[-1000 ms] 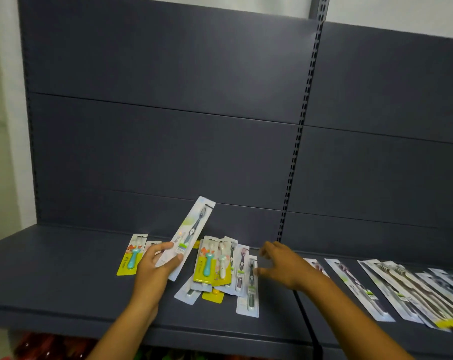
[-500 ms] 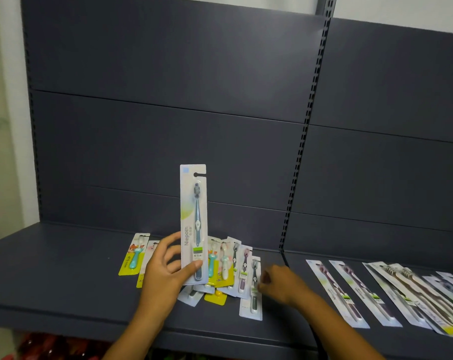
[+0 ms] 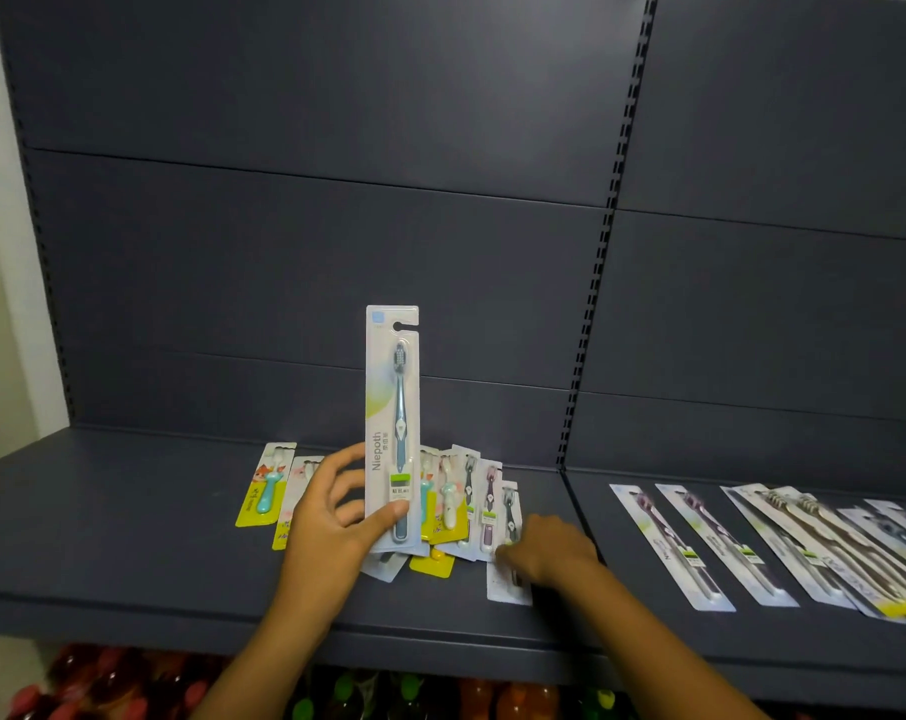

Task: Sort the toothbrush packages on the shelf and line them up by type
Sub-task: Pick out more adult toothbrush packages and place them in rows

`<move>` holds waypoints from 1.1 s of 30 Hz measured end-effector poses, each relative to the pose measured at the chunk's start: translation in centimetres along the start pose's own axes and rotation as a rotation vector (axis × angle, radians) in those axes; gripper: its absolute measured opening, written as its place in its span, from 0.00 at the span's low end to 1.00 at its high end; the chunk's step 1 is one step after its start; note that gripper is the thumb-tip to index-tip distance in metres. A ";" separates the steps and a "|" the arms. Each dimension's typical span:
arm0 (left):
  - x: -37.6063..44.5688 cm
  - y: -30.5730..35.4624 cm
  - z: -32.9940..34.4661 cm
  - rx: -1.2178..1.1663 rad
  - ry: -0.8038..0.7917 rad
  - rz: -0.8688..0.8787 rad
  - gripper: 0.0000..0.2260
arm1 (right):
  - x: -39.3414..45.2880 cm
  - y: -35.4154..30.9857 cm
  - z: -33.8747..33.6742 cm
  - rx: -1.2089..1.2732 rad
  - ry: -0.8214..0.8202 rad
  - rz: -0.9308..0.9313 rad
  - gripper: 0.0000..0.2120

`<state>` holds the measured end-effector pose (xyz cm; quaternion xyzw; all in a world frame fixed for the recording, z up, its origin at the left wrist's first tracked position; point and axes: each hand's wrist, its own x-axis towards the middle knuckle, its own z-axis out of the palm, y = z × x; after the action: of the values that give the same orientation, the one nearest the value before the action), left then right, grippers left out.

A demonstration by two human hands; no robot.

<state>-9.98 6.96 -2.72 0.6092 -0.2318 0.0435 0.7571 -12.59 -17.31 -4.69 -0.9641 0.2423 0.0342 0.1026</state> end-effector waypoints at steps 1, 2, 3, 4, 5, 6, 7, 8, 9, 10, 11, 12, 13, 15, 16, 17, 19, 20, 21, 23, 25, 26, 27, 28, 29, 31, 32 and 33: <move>0.0 0.0 0.0 0.004 -0.003 -0.001 0.25 | 0.0 0.1 -0.1 0.001 0.000 0.015 0.25; -0.1 0.0 0.0 0.007 -0.006 -0.003 0.25 | -0.1 0.2 -0.2 0.017 0.004 0.033 0.25; -0.1 0.0 0.0 0.010 -0.007 -0.005 0.25 | -0.2 0.5 -0.3 0.051 0.019 0.055 0.25; -0.2 0.0 0.0 0.011 -0.010 -0.006 0.25 | -0.2 0.8 -0.5 0.094 0.046 0.080 0.25; -0.2 -0.1 0.1 0.010 -0.014 -0.007 0.26 | -0.4 1.1 -0.8 0.143 0.083 0.106 0.27; -0.3 -0.2 0.3 0.007 -0.018 -0.008 0.26 | -0.5 1.6 -1.1 0.193 0.120 0.130 0.29; -0.3 -0.2 0.5 0.004 -0.025 -0.008 0.26 | -0.5 2.1 -1.4 0.243 0.154 0.139 0.30; -0.4 -0.3 0.7 -0.001 -0.032 -0.008 0.26 | -0.6 2.7 -1.7 0.291 0.188 0.130 0.31; -0.5 -0.3 1.1 -0.008 -0.042 -0.007 0.26 | -0.7 3.3 -2.0 0.335 0.224 0.102 0.29; -0.6 -0.3 1.4 -0.017 -0.053 -0.005 0.27 | -0.9 3.9 -2.2 0.380 0.266 0.062 0.25; -0.6 -0.4 1.9 -0.026 -0.063 -0.003 0.27 | -1.1 4.4 -2.4 0.428 0.309 0.015 0.19; -0.7 -0.4 2.3 -0.032 -0.072 -0.002 0.27 | -1.3 4.9 -2.4 0.481 0.345 -0.027 0.14; -0.9 -0.5 2.8 -0.038 -0.080 -0.002 0.27 | -1.6 5.4 -2.5 0.536 0.383 -0.064 0.12; -1.3 -0.6 4.0 -0.050 -0.097 0.002 0.28 | -2.4 6.3 -2.5 0.655 0.441 -0.119 0.11; -1.5 -0.6 4.6 -0.051 -0.106 0.008 0.29 | -2.9 6.7 -2.6 0.733 0.456 -0.145 0.11; -1.7 -0.6 5.4 -0.051 -0.116 0.013 0.31 | -3.5 7.2 -2.7 0.819 0.454 -0.166 0.11; -2.1 -0.6 6.8 -0.050 -0.130 0.022 0.33 | -4.4 8.2 -2.9 0.975 0.430 -0.198 0.13; -2.2 -0.6 7.6 -0.045 -0.138 0.029 0.33 | -4.7 8.9 -3.0 1.019 0.432 -0.209 0.13; -2.4 -0.6 8.5 -0.035 -0.150 0.034 0.33 | -5.0 9.7 -3.2 1.046 0.448 -0.221 0.14; -2.7 -0.6 10.3 -0.016 -0.176 0.036 0.33 | -5.5 11.4 -3.6 1.108 0.482 -0.245 0.14; -3.2 -0.4 12.1 -0.006 -0.198 0.037 0.33 | -5.9 13.2 -4.2 1.171 0.511 -0.263 0.14; -3.4 -0.2 13.3 -0.003 -0.206 0.034 0.32 | -6.2 14.2 -4.5 1.189 0.531 -0.275 0.14; -3.6 -0.1 14.2 -0.005 -0.211 0.031 0.32 | -6.4 15.0 -4.8 1.194 0.550 -0.285 0.14; -3.9 -0.1 15.1 -0.007 -0.215 0.029 0.31 | -6.5 15.9 -5.1 1.203 0.569 -0.301 0.15; -4.2 0.0 16.2 -0.011 -0.221 0.029 0.31 | -6.7 17.0 -5.4 1.206 0.586 -0.312 0.15; -4.9 0.0 18.6 -0.019 -0.223 0.023 0.31 | -7.5 19.4 -6.0 1.209 0.608 -0.332 0.16; -5.4 0.1 19.9 -0.025 -0.225 0.022 0.31 | -8.0 20.8 -6.4 1.214 0.614 -0.346 0.16; -5.8 0.1 21.3 -0.031 -0.230 0.021 0.31 | -8.4 22.2 -6.8 1.218 0.619 -0.351 0.16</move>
<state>-21.54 -11.84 -1.73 0.5959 -0.3243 -0.0221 0.7343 -30.44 -34.02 -1.12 -0.7255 0.0772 -0.4004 0.5544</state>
